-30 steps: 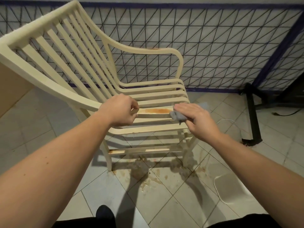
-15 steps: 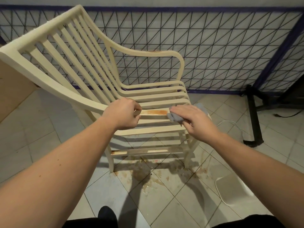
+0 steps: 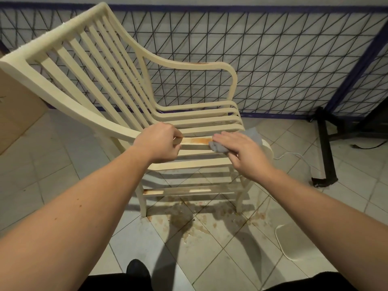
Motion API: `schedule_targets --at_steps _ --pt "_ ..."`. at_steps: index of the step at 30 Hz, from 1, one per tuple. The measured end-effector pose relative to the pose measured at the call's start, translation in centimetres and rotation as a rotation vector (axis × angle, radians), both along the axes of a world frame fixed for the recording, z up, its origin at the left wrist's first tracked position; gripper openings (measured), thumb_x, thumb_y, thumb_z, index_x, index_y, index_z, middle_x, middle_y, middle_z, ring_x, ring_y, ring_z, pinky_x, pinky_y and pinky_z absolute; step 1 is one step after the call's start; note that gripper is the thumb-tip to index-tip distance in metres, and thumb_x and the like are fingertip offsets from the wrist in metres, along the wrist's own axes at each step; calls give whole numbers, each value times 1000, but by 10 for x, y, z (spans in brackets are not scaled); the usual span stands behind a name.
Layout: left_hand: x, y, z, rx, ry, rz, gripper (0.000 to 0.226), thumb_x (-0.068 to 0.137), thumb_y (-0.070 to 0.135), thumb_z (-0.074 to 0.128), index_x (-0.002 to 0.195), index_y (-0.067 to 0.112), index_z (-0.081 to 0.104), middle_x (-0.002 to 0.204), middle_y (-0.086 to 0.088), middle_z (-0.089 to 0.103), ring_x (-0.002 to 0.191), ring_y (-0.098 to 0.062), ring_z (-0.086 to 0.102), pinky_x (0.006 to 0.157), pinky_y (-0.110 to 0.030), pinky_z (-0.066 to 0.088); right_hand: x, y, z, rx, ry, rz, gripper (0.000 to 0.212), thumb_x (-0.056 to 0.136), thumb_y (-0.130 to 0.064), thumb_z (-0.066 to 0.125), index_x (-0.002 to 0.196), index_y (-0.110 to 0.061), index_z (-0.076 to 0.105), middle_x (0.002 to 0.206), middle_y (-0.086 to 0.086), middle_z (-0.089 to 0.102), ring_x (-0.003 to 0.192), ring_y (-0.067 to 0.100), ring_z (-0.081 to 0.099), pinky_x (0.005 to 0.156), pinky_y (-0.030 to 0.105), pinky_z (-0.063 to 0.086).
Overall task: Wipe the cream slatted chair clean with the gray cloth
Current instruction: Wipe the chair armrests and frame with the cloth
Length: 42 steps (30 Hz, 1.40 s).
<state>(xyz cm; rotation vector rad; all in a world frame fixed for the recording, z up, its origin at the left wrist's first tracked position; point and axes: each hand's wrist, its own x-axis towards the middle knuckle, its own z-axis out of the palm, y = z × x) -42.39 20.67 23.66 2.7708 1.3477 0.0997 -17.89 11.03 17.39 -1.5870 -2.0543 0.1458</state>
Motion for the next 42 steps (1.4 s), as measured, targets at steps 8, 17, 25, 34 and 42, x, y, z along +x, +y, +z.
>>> schedule_targets --at_steps 8,17,25,34,42 --pt "-4 7 6 -81 42 -45 22 91 34 61 107 25 73 106 5 71 98 -22 64 85 -39 58 29 -13 24 249 209 -249 54 80 10 61 122 -21 70 118 -11 68 111 8 62 101 36 50" --pt "-15 18 25 -265 27 -25 35 96 20 53 127 21 69 126 2 69 108 -15 62 93 -25 47 -39 -37 -11 149 966 -989 19 86 -8 71 93 -26 66 91 -12 65 90 12 66 73 22 56" --pt "-10 12 33 -293 44 17 39 91 10 43 114 14 75 124 -5 70 117 -26 58 104 -38 46 -137 7 -12 22 1114 -837 22 84 -2 69 84 -24 73 82 -10 69 75 2 61 56 -1 41" --pt "-20 16 23 -242 132 -60 28 85 24 51 102 14 71 94 -6 73 92 -29 65 83 -46 57 -100 -28 0 10 742 -558 24 90 -10 66 107 -26 69 107 -10 62 95 -8 54 76 4 40" --pt "-18 17 11 -130 98 -53 24 84 8 51 64 17 44 60 1 48 61 -24 41 54 -36 38 16 5 39 -21 23 -404 25 96 -20 51 113 -31 65 112 -6 59 105 18 50 91 31 40"
